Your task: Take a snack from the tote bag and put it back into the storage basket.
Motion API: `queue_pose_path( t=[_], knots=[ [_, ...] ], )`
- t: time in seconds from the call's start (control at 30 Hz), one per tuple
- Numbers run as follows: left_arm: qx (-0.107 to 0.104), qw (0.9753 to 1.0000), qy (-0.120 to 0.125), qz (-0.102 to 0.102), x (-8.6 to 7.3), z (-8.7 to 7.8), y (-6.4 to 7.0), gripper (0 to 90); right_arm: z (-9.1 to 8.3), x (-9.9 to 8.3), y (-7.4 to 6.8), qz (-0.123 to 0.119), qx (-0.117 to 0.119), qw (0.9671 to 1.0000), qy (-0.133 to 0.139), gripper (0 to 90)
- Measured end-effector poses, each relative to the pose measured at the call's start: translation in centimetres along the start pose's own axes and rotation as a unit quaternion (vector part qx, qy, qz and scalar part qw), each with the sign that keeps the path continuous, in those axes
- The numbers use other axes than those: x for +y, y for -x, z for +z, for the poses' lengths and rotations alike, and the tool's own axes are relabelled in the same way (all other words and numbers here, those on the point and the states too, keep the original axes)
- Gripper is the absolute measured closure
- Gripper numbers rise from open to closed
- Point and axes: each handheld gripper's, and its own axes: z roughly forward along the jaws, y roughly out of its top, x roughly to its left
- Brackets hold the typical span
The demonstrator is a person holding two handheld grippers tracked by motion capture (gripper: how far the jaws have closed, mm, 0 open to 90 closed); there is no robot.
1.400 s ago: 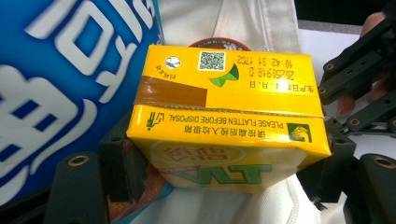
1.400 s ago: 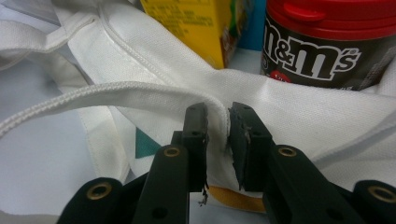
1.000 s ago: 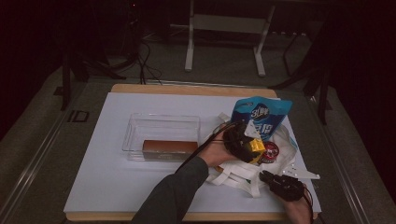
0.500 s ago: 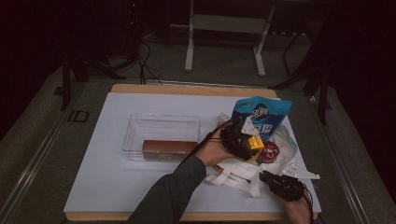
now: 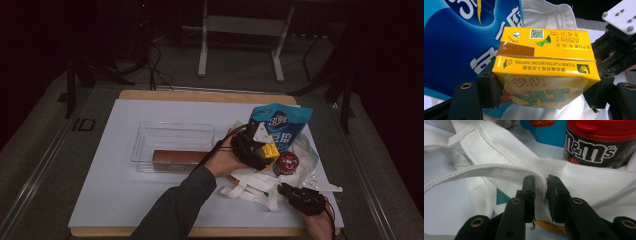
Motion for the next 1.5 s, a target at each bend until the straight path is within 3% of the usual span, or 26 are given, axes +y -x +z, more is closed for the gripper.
queue_pose_path(
  t=[0.37,0.9,1.5],
  knots=[
    [0.001,1.0000,-0.003,-0.004,-0.3,-1.2,-0.2,28.8,0.0,0.0,0.0,0.000,0.000,1.0000,0.000,76.3],
    [0.019,0.9996,0.004,-0.019,-1.1,-4.1,-1.3,28.8,0.0,0.0,0.0,0.001,0.000,1.0000,0.000,76.3],
    [0.030,0.9990,0.009,-0.033,-2.1,-6.0,-2.3,28.8,0.0,0.0,0.0,0.001,0.000,1.0000,0.000,76.3]
  ],
)
